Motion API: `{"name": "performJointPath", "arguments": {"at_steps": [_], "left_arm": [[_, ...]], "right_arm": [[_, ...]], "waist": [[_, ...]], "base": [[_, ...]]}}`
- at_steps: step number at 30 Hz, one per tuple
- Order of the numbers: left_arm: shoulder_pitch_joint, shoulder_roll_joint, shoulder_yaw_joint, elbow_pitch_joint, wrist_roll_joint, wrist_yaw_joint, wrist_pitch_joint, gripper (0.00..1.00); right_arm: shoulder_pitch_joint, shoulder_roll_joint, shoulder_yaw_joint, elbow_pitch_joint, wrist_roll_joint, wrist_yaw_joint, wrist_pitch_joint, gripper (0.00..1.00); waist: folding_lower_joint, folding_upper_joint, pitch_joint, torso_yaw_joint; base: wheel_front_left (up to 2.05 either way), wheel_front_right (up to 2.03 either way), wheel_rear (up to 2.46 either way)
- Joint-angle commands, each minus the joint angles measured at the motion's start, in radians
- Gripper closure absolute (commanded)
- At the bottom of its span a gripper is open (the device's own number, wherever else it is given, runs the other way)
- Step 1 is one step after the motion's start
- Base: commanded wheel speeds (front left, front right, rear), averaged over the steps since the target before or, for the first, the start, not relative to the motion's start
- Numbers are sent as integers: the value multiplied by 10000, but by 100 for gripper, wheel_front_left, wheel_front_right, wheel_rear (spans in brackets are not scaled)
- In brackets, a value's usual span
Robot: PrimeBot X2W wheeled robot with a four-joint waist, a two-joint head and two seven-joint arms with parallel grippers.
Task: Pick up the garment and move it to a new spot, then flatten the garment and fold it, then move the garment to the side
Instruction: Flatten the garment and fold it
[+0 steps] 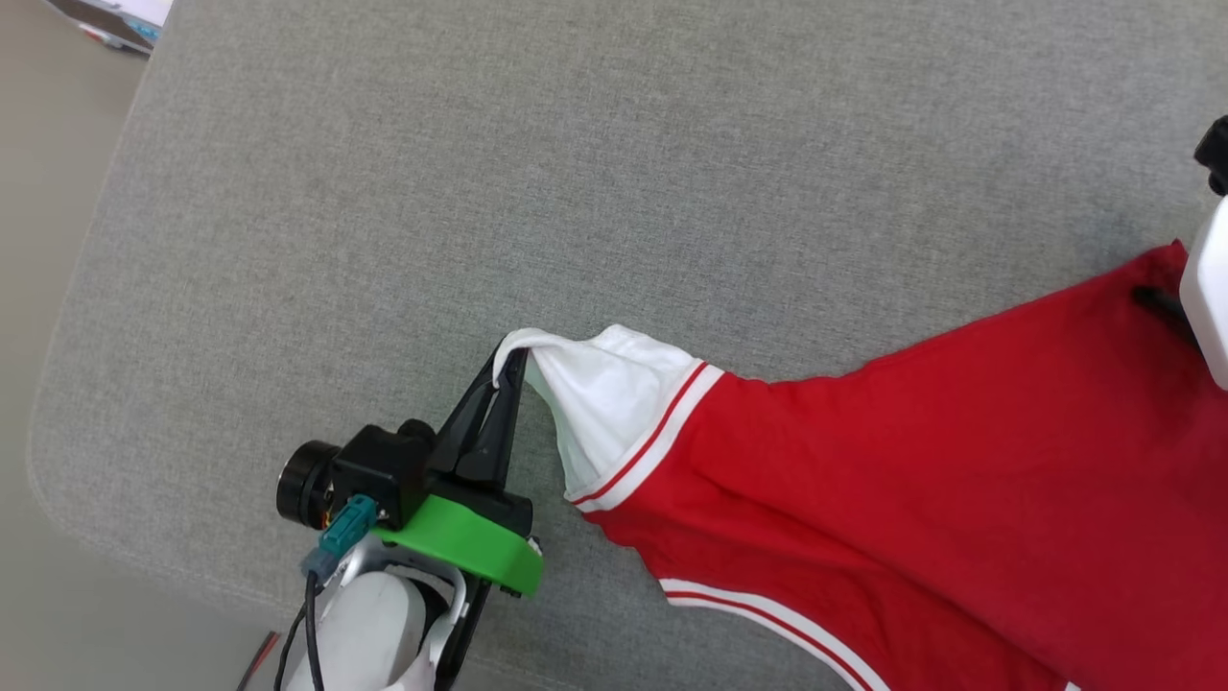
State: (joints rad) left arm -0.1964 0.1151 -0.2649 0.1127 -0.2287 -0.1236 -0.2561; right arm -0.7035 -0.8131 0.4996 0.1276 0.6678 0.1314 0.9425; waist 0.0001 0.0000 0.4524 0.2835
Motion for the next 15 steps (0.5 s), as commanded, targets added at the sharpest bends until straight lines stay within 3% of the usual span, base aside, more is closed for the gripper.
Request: {"name": "performJointPath", "arguments": {"at_steps": [1,6,7,8,9,15], "left_arm": [[-206,-88,-5,-46,52,-56,-57,100],[-223,-137,41,-32,89,-63,-57,100],[-205,-133,78,-28,98,-63,-57,100],[-184,-126,116,-17,111,-64,-57,100],[-168,-116,140,-1,128,-65,-57,100],[-57,-15,284,-18,175,-68,-57,100]], "right_arm": [[-4,-5,233,277,-8,-7,71,0],[466,-169,1134,615,377,-7,118,0],[470,-177,1230,604,419,-7,54,16],[439,-177,1290,593,453,-7,-99,84],[401,-181,1344,598,497,-7,-219,100],[-6,-69,1185,452,500,-7,-1785,100]], "waist": [[-1,0,325,295],[-1,0,342,272],[-1,0,316,224],[-1,0,273,164],[-1,0,215,103],[-1,0,-465,-298]], "base": [[0,0,0],[0,0,0],[0,0,0],[0,0,0],[0,0,0],[0,0,0]]}}
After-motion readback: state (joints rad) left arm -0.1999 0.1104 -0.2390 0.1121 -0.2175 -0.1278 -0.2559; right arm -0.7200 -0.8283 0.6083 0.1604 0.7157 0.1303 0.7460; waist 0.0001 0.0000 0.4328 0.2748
